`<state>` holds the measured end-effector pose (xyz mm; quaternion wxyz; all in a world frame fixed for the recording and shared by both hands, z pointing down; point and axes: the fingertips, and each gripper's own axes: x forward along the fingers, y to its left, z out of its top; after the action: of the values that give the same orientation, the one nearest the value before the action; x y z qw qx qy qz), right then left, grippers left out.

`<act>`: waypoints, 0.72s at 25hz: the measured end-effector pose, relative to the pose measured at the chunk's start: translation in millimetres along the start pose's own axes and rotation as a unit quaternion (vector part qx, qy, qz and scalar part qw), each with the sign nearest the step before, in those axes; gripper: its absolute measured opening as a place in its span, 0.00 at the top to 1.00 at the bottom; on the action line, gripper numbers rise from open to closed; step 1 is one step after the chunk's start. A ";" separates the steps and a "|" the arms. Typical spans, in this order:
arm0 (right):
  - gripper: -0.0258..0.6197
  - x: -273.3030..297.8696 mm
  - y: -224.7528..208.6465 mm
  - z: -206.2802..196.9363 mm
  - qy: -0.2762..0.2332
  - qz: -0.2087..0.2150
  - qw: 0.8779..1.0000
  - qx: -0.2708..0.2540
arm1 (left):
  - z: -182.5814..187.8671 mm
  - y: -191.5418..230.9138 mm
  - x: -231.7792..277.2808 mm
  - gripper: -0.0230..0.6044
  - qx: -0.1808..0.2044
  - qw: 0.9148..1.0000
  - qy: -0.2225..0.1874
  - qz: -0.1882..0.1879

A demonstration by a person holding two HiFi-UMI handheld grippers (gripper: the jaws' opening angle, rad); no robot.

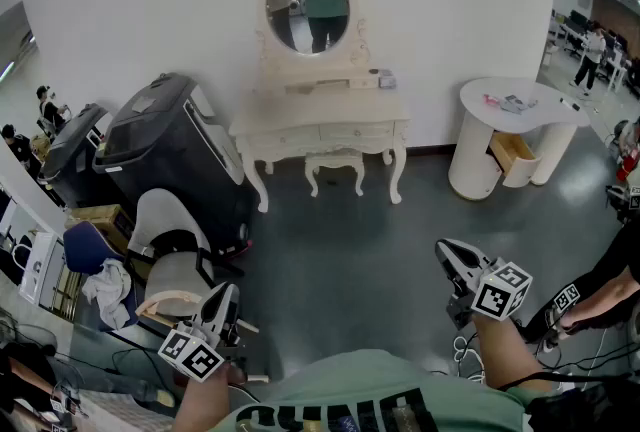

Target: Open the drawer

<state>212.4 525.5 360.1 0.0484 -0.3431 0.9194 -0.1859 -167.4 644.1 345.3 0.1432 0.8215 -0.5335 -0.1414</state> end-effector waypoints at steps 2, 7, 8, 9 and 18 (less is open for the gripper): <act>0.94 3.8 11.6 -2.8 0.000 0.005 1.000 -0.005 | 3.9 4.2 -5.1 0.95 0.000 1.000 -0.002 -0.001; 0.94 8.1 27.6 2.0 -0.009 0.000 1.000 -0.014 | 14.4 15.0 -9.0 0.95 -0.001 1.000 -0.004 -0.010; 0.94 7.7 28.1 3.2 -0.011 -0.003 1.000 -0.015 | 15.0 16.0 -8.6 0.95 -0.002 1.000 -0.005 -0.012; 0.94 7.2 28.0 3.9 -0.012 -0.005 1.000 -0.016 | 15.3 16.8 -7.9 0.95 -0.002 1.000 -0.005 -0.014; 0.94 -6.7 10.6 14.9 -0.019 -0.019 1.000 -0.012 | 9.8 8.0 23.1 0.95 -0.007 0.999 0.003 -0.039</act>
<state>214.2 532.7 342.1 0.0583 -0.3648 0.9136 -0.1696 -168.9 619.1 337.6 0.1450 0.8409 -0.4997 -0.1486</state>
